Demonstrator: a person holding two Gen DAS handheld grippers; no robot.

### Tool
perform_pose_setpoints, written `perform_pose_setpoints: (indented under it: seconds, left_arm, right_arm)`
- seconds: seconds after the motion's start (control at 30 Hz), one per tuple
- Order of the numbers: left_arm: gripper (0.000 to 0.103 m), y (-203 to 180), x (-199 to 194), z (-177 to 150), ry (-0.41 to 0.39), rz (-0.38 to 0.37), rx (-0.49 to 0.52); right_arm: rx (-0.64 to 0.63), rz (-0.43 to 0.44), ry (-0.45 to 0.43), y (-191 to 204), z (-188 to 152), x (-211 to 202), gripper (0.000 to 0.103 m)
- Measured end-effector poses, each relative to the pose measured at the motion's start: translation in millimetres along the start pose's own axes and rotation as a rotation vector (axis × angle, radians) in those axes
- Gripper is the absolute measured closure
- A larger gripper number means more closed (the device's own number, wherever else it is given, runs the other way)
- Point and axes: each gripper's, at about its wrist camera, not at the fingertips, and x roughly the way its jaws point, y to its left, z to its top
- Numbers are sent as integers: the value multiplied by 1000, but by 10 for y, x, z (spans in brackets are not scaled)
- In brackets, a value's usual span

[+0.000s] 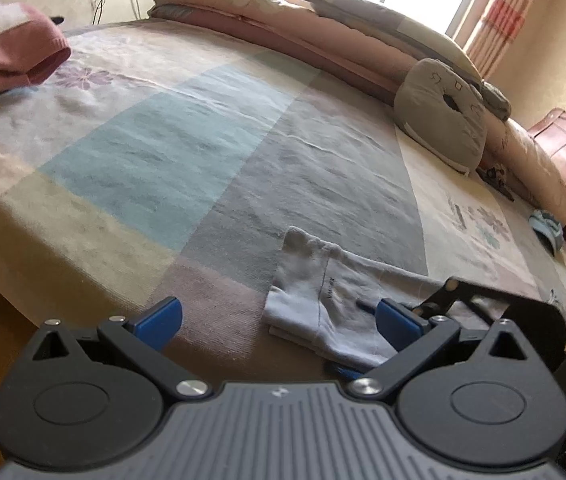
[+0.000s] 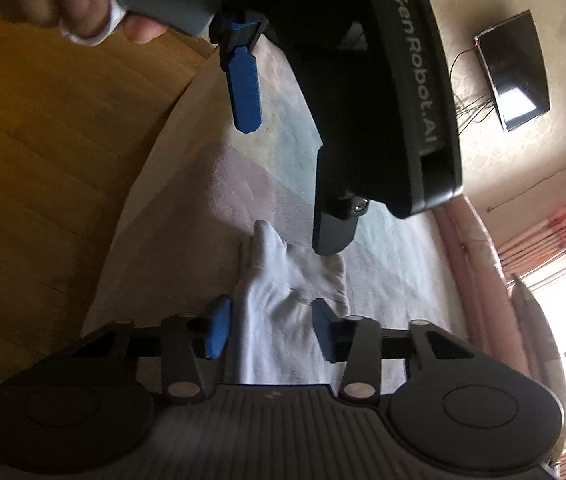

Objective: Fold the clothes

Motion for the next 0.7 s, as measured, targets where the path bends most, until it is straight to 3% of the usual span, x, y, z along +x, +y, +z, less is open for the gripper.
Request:
perform_pose_setpoints:
  seconds: [0.13, 0.17, 0.3, 0.53, 0.7]
  left_arm:
    - [1, 40, 7, -21, 11, -58, -56]
    - [1, 53, 12, -31, 13, -77, -75]
    - [1, 141, 64, -92, 30, -195, -195]
    - [1, 343, 336, -258, 76, -468, -508]
    - [1, 400, 664, -290, 101, -537, -611]
  right_arm:
    - [28, 78, 6, -35, -20, -20, 95]
    - [34, 82, 5, -36, -22, -28, 97]
    - [69, 80, -3, -104, -41, -91, 98]
    - [134, 65, -20, -255, -80, -217, 98]
    - [176, 67, -31, -342, -98, -291, 98]
